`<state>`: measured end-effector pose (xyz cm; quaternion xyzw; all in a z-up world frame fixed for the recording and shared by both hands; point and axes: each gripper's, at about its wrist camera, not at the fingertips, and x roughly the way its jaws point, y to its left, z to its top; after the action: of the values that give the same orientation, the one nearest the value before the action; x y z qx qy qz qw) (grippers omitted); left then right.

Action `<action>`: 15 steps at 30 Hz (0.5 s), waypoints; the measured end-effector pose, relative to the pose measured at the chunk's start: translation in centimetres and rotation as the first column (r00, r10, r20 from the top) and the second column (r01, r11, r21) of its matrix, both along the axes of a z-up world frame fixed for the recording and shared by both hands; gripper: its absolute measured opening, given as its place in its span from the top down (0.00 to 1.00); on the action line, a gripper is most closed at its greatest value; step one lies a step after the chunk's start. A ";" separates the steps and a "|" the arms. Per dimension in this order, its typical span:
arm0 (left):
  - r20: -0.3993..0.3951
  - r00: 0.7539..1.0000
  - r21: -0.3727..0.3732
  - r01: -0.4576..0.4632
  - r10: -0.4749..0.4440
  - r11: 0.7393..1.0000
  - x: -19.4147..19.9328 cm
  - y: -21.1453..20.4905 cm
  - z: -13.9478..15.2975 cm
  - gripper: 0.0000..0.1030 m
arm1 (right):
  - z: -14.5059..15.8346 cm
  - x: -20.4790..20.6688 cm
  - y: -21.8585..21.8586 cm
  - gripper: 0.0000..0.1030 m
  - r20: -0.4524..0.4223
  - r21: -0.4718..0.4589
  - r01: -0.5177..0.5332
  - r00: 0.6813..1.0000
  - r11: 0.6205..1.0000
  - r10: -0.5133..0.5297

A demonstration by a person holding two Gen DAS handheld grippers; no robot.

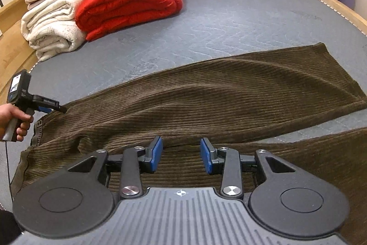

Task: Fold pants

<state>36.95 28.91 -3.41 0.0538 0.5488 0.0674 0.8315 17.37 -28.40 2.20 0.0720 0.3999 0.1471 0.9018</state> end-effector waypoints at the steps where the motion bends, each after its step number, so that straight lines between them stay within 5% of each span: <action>1: -0.001 1.000 -0.023 0.015 -0.015 1.000 -0.1 -0.2 0.1 0.67 | 0.0 0.1 0.0 0.63 -0.003 -0.005 0.002 1.000 1.000 -0.002; 3: -0.002 0.999 0.014 0.044 -0.044 0.999 -0.3 -1.4 0.7 0.87 | -0.1 0.3 0.0 0.63 -0.006 -0.018 0.008 1.000 1.000 -0.008; 7: 0.082 0.983 0.143 0.149 -0.162 0.978 -3.8 -4.0 3.3 0.92 | -0.2 0.4 -0.1 0.63 -0.012 -0.046 0.034 0.999 0.998 -0.034; 11: 0.294 0.944 0.077 0.134 -0.151 0.988 -12.2 -4.1 8.7 0.92 | -0.6 0.3 -0.6 0.63 -0.026 -0.041 0.081 0.996 0.996 -0.083; 15: 0.394 0.907 0.014 0.154 -0.147 0.988 -24.0 -5.0 10.8 0.97 | -1.1 -0.3 -1.6 0.63 -0.060 0.005 0.151 0.987 0.989 -0.150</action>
<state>12.93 23.91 7.36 0.0740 0.3651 0.0078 0.9280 17.05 -29.99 1.11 0.1105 0.4194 0.0782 0.8976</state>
